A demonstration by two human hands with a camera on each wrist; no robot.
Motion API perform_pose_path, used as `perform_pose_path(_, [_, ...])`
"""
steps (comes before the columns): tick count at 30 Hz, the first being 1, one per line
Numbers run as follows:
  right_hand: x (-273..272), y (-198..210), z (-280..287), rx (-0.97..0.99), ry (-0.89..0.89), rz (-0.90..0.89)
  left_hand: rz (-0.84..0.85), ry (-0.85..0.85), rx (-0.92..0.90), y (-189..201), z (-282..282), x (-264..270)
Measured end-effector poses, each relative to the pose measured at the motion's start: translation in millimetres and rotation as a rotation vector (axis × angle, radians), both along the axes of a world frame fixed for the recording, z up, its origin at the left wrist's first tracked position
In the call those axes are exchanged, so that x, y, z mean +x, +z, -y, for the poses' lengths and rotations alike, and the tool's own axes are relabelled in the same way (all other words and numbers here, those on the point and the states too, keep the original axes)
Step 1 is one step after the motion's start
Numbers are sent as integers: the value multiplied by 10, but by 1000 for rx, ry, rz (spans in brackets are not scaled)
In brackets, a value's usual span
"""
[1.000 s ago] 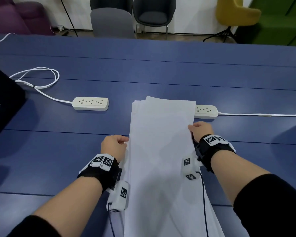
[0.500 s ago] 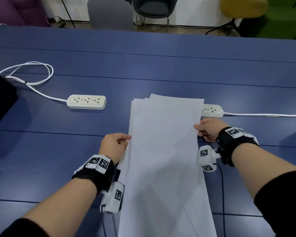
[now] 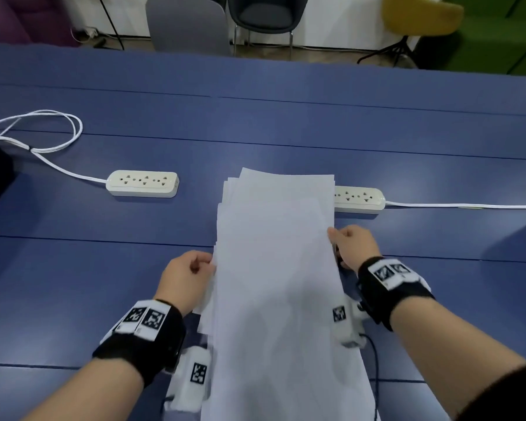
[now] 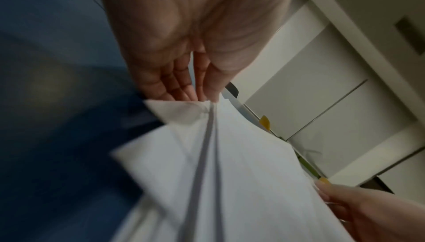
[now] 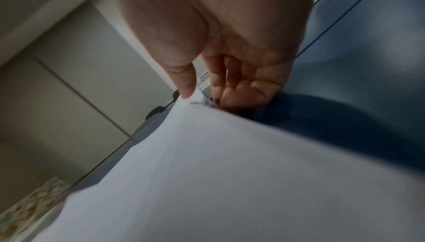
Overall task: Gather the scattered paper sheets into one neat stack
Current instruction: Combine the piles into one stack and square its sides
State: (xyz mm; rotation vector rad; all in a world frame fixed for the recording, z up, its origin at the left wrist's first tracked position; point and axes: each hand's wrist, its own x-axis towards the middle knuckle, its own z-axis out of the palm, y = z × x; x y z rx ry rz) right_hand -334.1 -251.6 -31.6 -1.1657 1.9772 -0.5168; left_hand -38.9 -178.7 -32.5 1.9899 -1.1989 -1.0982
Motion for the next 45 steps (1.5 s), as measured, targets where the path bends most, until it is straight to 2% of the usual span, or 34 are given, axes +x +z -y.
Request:
perform_pose_path(4, [-116, -15, -641, 40, 90, -50, -1, -19, 43, -78, -210, 130])
perform_pose_path(9, [-19, -2, -1282, -1, 28, 49, -13, 75, 47, -112, -373, 143])
perform_pose_path(15, [146, -252, -1504, -86, -191, 161, -57, 119, 59, -163, -533, -18])
perform_pose_path(18, [136, -204, -1585, -80, -210, 212, -79, 158, 40, -121, -629, 28])
perform_pose_path(20, [131, -168, -1686, -7, -153, 141, -76, 143, 31, -108, -736, 66])
perform_pose_path(24, [185, -125, -1917, 96, -51, 48, -69, -165, 80, -24, -951, -26])
perform_pose_path(26, [201, -43, -1984, 98, -6, 42, -62, -224, 79, 52, -999, -73])
perform_pose_path(29, [149, -3, -2066, 75, -7, -9, -86, -181, 115, 114, -1076, -61])
perform_pose_path(32, [155, 57, -2190, 140, 87, -38, -110, -255, 203, 120, -1209, -62])
perform_pose_path(38, [203, 90, -2331, 187, 107, -158, -40, -145, 124, 78, -1335, -93])
perform_pose_path(40, [270, 87, -2380, 226, 125, -219, 0, -165, 91, 82, -1383, -168])
perform_pose_path(45, [250, 94, -2386, 216, 109, -202, 80, -178, 97, 119, -1376, -273])
